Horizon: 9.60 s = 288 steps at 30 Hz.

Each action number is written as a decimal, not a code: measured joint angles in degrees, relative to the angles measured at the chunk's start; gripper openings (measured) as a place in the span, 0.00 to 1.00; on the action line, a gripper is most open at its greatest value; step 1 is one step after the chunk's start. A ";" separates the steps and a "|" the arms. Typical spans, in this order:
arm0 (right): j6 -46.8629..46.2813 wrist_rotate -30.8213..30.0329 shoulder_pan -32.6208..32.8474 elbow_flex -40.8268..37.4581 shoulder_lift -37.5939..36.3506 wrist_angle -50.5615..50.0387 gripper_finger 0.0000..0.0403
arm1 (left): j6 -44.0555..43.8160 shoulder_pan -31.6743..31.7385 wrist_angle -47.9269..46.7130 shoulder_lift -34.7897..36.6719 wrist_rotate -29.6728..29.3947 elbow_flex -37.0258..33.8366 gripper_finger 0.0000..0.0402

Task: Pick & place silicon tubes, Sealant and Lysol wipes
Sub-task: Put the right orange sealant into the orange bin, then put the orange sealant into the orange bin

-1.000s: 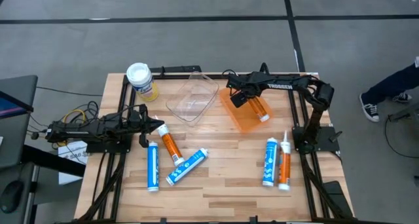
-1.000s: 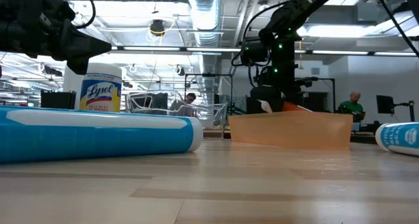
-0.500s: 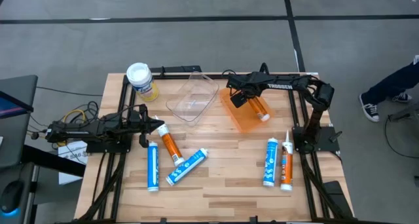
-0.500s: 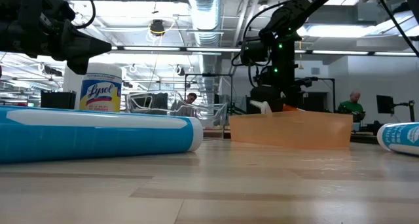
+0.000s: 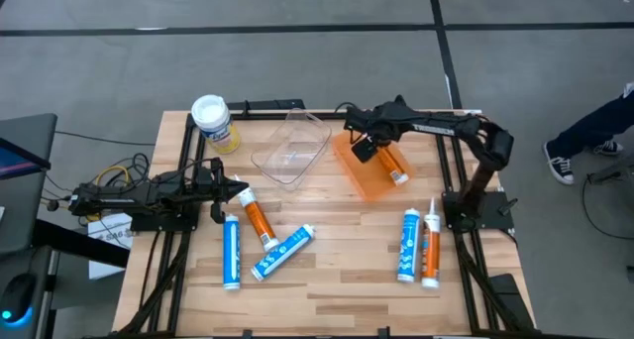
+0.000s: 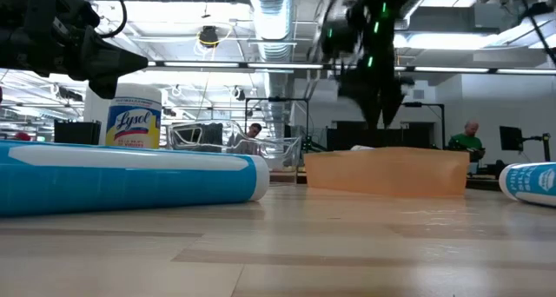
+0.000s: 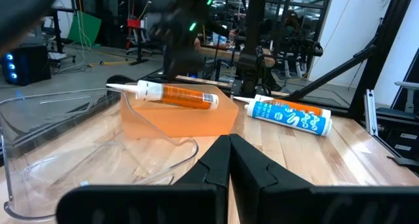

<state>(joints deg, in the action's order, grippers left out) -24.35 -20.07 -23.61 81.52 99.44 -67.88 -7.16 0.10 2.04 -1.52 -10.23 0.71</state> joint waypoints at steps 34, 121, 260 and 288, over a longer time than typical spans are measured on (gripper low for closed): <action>-101.53 27.59 64.19 -19.98 -17.75 -6.41 0.68 | 0.17 0.00 -0.66 0.00 0.01 0.04 0.00; 2.08 0.78 0.41 -2.52 5.48 13.59 0.48 | -4.08 0.00 -0.66 0.00 0.58 0.00 0.00; -7.97 -15.96 34.48 -1.23 -26.86 -1.77 0.63 | -91.50 -8.74 -52.17 -71.21 -0.63 48.57 0.02; -8.04 -15.93 34.48 -1.23 -26.86 -1.78 0.63 | -90.20 -8.74 -52.13 -71.21 -3.22 48.54 0.69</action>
<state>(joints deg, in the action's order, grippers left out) -32.38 -36.00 10.87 80.29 72.58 -69.66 -97.36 -8.64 -50.09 -72.73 -13.44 49.25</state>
